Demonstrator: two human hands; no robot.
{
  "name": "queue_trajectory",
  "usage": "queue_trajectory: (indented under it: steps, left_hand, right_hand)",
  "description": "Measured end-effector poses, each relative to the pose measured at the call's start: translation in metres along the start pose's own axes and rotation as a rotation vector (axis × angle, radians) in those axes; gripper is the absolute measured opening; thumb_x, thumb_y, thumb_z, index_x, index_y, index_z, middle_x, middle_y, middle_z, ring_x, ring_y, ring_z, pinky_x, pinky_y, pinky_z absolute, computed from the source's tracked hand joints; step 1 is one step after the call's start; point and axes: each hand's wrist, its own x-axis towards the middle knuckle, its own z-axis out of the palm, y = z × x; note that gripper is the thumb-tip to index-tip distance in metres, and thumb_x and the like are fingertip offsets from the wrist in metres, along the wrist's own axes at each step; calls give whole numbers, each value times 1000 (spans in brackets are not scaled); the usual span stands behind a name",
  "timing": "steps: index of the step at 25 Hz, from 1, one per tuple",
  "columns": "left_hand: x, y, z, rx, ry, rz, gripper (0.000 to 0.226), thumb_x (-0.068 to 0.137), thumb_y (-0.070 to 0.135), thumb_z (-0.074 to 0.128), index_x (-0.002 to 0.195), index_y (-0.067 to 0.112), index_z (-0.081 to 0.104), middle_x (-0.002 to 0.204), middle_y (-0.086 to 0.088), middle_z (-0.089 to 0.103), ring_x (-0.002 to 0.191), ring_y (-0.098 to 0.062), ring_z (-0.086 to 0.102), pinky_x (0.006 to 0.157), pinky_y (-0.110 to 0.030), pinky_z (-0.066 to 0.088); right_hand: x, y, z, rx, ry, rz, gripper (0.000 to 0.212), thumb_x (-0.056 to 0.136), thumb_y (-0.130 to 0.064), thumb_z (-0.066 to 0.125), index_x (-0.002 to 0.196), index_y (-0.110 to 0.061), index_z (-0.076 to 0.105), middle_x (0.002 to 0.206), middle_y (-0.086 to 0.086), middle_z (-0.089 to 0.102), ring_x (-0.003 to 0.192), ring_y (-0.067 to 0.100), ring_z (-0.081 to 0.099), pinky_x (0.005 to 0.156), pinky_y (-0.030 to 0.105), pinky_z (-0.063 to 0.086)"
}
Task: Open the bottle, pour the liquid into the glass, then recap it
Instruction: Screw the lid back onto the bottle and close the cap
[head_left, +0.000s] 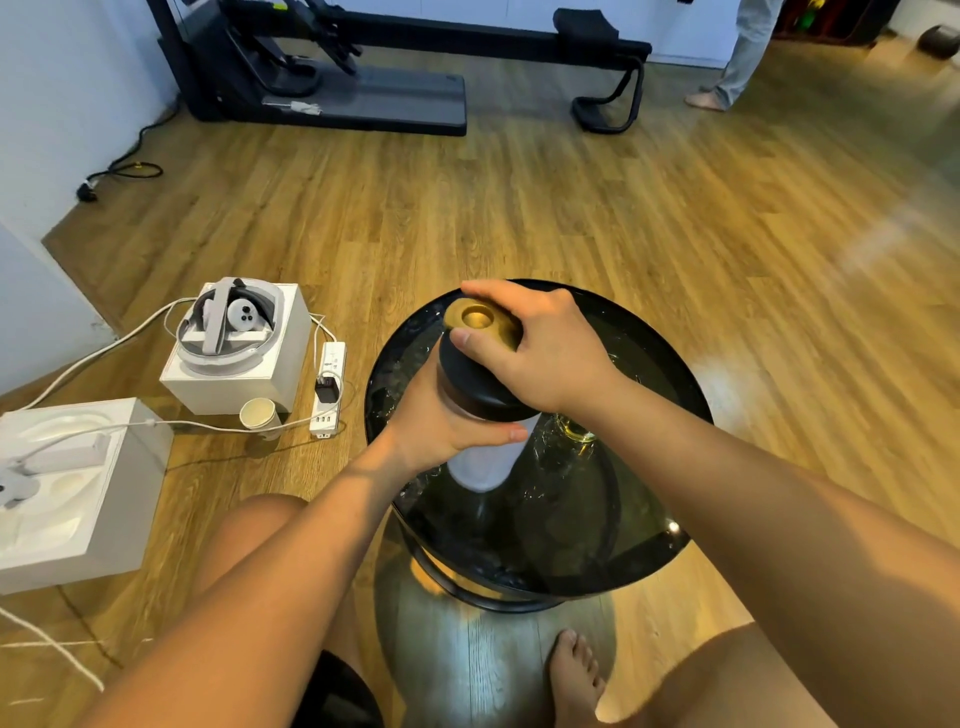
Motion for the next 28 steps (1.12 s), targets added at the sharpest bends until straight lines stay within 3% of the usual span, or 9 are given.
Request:
queue_trajectory:
  steps: [4, 10, 16, 22, 28]
  left_hand:
    - [-2, 1, 2, 34, 23, -7, 91, 58, 3, 95, 136, 8, 48, 124, -3, 67, 119, -15, 63, 96, -29, 51]
    - [-6, 4, 7, 102, 97, -17, 97, 48, 31, 97, 132, 20, 51, 121, 3, 68, 116, -13, 64, 98, -44, 54]
    - [-10, 12, 12, 141, 135, -19, 93, 48, 30, 98, 128, 23, 52, 116, 6, 69, 110, -8, 66, 93, -42, 57]
    - [-13, 15, 18, 241, 201, -64, 101, 41, 51, 94, 129, 31, 48, 115, 12, 67, 108, -5, 64, 89, -38, 58]
    - [-14, 16, 24, 294, 264, -91, 105, 41, 56, 93, 130, 30, 44, 116, 12, 65, 107, -6, 63, 89, -33, 57]
  right_hand:
    - [-1, 0, 2, -6, 34, -2, 65, 80, -67, 48, 128, -28, 66, 107, -4, 76, 99, 20, 68, 86, 44, 55]
    - [-2, -2, 2, -20, 67, -13, 60, 81, -65, 47, 123, -27, 68, 105, -2, 76, 98, 23, 67, 85, 46, 56]
    - [-4, -4, 3, -51, 93, 1, 58, 81, -65, 46, 117, -26, 69, 96, -1, 75, 90, 24, 67, 80, 46, 55]
    - [-5, -8, 2, -67, 98, 52, 51, 83, -63, 50, 112, -25, 69, 90, 1, 73, 85, 26, 65, 76, 44, 56]
    - [-6, -12, 1, -86, 90, 99, 48, 84, -61, 52, 114, -26, 68, 93, 2, 73, 90, 27, 66, 79, 45, 56]
